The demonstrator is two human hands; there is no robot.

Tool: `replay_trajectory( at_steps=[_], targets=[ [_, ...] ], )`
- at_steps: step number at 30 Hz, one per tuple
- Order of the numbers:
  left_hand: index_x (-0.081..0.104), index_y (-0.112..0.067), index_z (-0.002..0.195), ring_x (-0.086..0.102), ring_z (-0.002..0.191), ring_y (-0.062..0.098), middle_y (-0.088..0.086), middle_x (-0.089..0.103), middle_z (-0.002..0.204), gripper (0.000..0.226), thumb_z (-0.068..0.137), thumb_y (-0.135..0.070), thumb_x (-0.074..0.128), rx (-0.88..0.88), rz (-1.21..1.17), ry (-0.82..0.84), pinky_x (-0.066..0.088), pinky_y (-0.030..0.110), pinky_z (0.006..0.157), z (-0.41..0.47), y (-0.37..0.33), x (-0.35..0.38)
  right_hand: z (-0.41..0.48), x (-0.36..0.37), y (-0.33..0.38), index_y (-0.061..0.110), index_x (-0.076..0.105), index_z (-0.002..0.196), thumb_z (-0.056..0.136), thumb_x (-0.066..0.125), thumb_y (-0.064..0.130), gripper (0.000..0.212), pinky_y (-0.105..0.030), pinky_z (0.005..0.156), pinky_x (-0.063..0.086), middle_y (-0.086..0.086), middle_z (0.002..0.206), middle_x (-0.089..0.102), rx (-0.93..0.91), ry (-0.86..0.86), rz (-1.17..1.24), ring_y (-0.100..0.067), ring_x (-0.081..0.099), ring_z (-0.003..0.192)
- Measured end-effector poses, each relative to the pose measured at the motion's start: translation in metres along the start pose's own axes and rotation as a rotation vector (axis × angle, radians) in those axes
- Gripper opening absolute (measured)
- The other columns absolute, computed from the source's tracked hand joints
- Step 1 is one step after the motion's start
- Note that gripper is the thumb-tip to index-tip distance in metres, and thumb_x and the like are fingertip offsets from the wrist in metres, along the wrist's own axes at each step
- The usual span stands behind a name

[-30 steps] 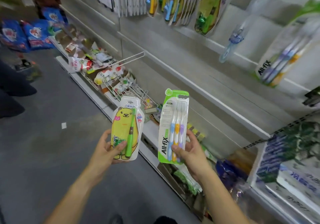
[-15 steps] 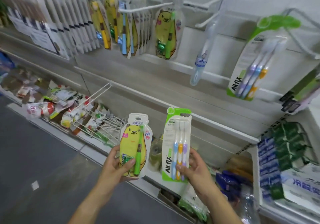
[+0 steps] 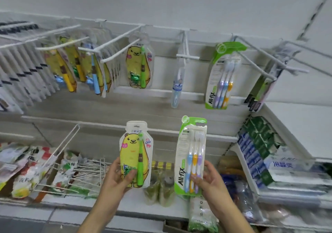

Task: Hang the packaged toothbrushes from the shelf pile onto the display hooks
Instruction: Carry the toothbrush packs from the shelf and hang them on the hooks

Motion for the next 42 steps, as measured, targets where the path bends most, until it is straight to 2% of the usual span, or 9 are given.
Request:
replay_trajectory(
  at_steps=[4, 9, 15, 19, 23, 28, 34, 38, 42],
  targets=[
    [0.056, -0.037, 0.129, 0.072, 0.110, 0.021, -0.002, 0.073, 0.124, 0.109, 0.031, -0.065, 0.097, 0.018, 0.003, 0.104, 0.063, 0.034, 0.081, 0.010, -0.024, -0.004, -0.030, 0.009, 0.012, 0.026, 0.062, 0.127, 0.042, 0.098, 0.054, 0.096, -0.056, 0.096, 0.052, -0.016, 0.112, 0.075, -0.082, -0.114, -0.011, -0.036, 0.070, 0.106],
    [0.054, -0.042, 0.127, 0.073, 0.107, 0.019, -0.008, 0.074, 0.120, 0.104, 0.035, -0.068, 0.095, 0.117, -0.004, 0.160, 0.062, 0.031, 0.081, 0.007, -0.064, 0.005, -0.049, 0.010, 0.043, 0.035, 0.066, 0.119, 0.036, 0.095, 0.063, 0.092, -0.064, 0.093, 0.050, -0.015, 0.105, 0.076, -0.208, -0.174, -0.015, -0.041, 0.071, 0.100],
    [0.060, -0.044, 0.123, 0.071, 0.112, 0.022, -0.005, 0.074, 0.120, 0.062, 0.067, -0.048, 0.087, 0.238, -0.026, 0.127, 0.057, 0.041, 0.093, -0.016, -0.098, 0.025, -0.068, 0.001, 0.075, 0.033, 0.066, 0.121, 0.040, 0.095, 0.061, 0.091, -0.061, 0.096, 0.052, -0.013, 0.107, 0.076, -0.291, -0.168, -0.005, -0.034, 0.072, 0.101],
    [0.056, -0.037, 0.132, 0.070, 0.113, 0.021, -0.002, 0.073, 0.124, 0.100, 0.044, -0.065, 0.095, 0.275, -0.019, 0.060, 0.062, 0.036, 0.086, -0.032, -0.108, 0.033, -0.079, -0.016, 0.092, 0.022, 0.061, 0.126, 0.082, 0.079, 0.020, 0.047, -0.053, 0.091, 0.056, -0.009, 0.104, 0.077, -0.313, -0.116, -0.112, -0.031, 0.073, 0.100],
    [0.054, -0.042, 0.131, 0.071, 0.111, 0.019, -0.004, 0.073, 0.123, 0.105, 0.037, -0.070, 0.093, 0.344, 0.004, 0.042, 0.055, 0.044, 0.092, -0.048, -0.118, 0.041, -0.093, -0.033, 0.107, 0.019, 0.061, 0.124, 0.091, 0.068, 0.006, 0.036, -0.031, 0.070, 0.058, -0.008, 0.096, 0.078, -0.325, -0.121, -0.137, -0.023, 0.075, 0.088],
    [0.052, -0.038, 0.132, 0.071, 0.108, 0.019, -0.004, 0.074, 0.119, 0.091, 0.053, -0.066, 0.087, 0.383, 0.041, 0.024, 0.063, 0.028, 0.077, -0.064, -0.136, 0.039, -0.112, -0.029, 0.119, 0.024, 0.059, 0.128, 0.075, 0.085, 0.033, 0.059, -0.057, 0.090, 0.057, -0.010, 0.104, 0.077, -0.350, -0.112, -0.121, -0.031, 0.075, 0.096],
    [0.054, -0.042, 0.127, 0.072, 0.106, 0.016, -0.007, 0.075, 0.117, 0.082, 0.055, -0.062, 0.087, 0.426, 0.037, 0.029, 0.062, 0.025, 0.073, -0.066, -0.152, 0.026, -0.119, -0.019, 0.136, 0.018, 0.059, 0.123, 0.094, 0.062, 0.007, 0.031, -0.051, 0.080, 0.060, -0.012, 0.096, 0.077, -0.377, -0.131, -0.159, -0.031, 0.076, 0.088],
    [0.054, -0.042, 0.125, 0.073, 0.104, 0.013, -0.007, 0.075, 0.117, 0.102, 0.036, -0.074, 0.091, 0.436, 0.042, 0.047, 0.062, 0.027, 0.077, -0.061, -0.165, 0.020, -0.117, -0.018, 0.139, 0.016, 0.059, 0.124, 0.087, 0.073, 0.022, 0.040, -0.048, 0.079, 0.062, -0.014, 0.099, 0.077, -0.417, -0.131, -0.125, -0.035, 0.075, 0.091],
    [0.053, -0.038, 0.123, 0.073, 0.105, 0.014, -0.009, 0.077, 0.114, 0.081, 0.055, -0.061, 0.091, 0.456, 0.058, 0.058, 0.061, 0.025, 0.079, -0.060, -0.170, 0.023, -0.115, -0.020, 0.143, 0.020, 0.061, 0.119, 0.039, 0.091, 0.069, 0.098, -0.041, 0.073, 0.064, -0.015, 0.102, 0.077, -0.456, -0.129, -0.109, -0.034, 0.075, 0.091]
  ],
)
Point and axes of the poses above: each hand's wrist, its own z-axis towards the middle knuckle, its own x-axis out of the palm, y = z × x, the point moved 2 cm from there along z, towards the middle knuckle
